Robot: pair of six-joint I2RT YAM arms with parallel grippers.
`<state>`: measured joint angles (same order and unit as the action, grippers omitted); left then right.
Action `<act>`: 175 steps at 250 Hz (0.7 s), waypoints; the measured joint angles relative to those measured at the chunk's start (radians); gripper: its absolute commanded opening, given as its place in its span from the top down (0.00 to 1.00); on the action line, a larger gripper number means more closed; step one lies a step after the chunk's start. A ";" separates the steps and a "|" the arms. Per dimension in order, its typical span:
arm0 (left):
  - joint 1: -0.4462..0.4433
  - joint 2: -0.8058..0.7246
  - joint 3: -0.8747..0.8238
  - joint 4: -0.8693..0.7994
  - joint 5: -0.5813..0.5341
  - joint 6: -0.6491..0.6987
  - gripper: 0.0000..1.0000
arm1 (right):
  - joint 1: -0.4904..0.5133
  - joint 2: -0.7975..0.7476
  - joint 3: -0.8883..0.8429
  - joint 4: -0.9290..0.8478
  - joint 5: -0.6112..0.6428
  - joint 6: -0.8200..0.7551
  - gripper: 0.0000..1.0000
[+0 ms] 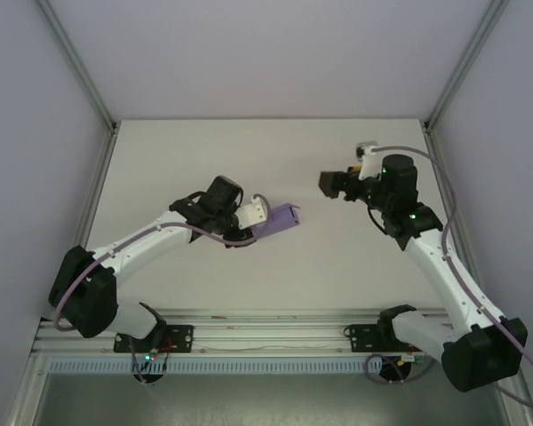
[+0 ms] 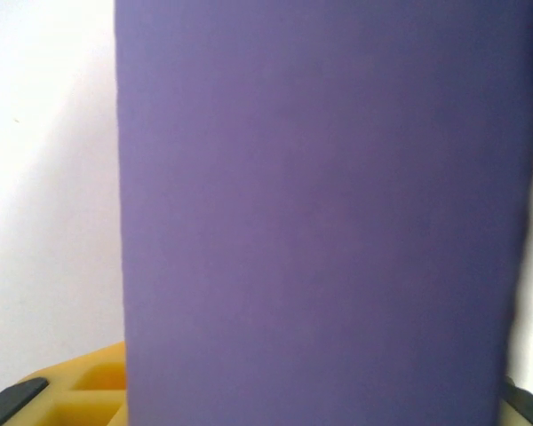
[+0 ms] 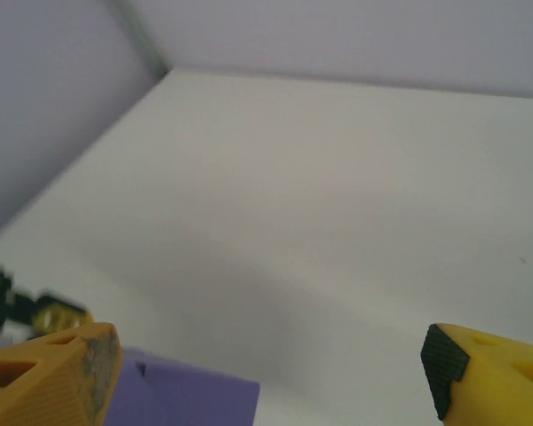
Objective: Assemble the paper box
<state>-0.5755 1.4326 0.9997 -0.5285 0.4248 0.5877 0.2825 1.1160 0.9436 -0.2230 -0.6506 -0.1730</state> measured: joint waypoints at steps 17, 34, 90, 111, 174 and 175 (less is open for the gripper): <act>0.000 0.019 0.002 -0.014 0.001 -0.018 0.61 | 0.027 0.048 0.004 -0.047 -0.044 -0.121 0.19; 0.000 0.053 0.012 -0.033 -0.006 -0.034 0.61 | 0.057 0.105 0.022 -0.119 -0.074 -0.237 0.23; 0.000 0.190 0.104 -0.076 -0.028 -0.064 0.57 | 0.123 0.243 0.084 -0.239 -0.091 -0.446 0.36; 0.000 0.212 0.135 -0.079 -0.029 -0.064 0.56 | 0.125 0.284 0.109 -0.249 -0.072 -0.476 0.36; 0.000 0.255 0.180 -0.099 -0.029 -0.061 0.54 | 0.127 0.392 0.183 -0.286 -0.032 -0.560 0.48; 0.000 0.255 0.181 -0.099 -0.029 -0.061 0.54 | 0.127 0.393 0.183 -0.286 -0.031 -0.562 0.48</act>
<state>-0.5755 1.6878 1.1805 -0.6277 0.3958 0.5270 0.4099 1.5093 1.1263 -0.5087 -0.6819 -0.7345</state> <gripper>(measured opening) 0.457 0.543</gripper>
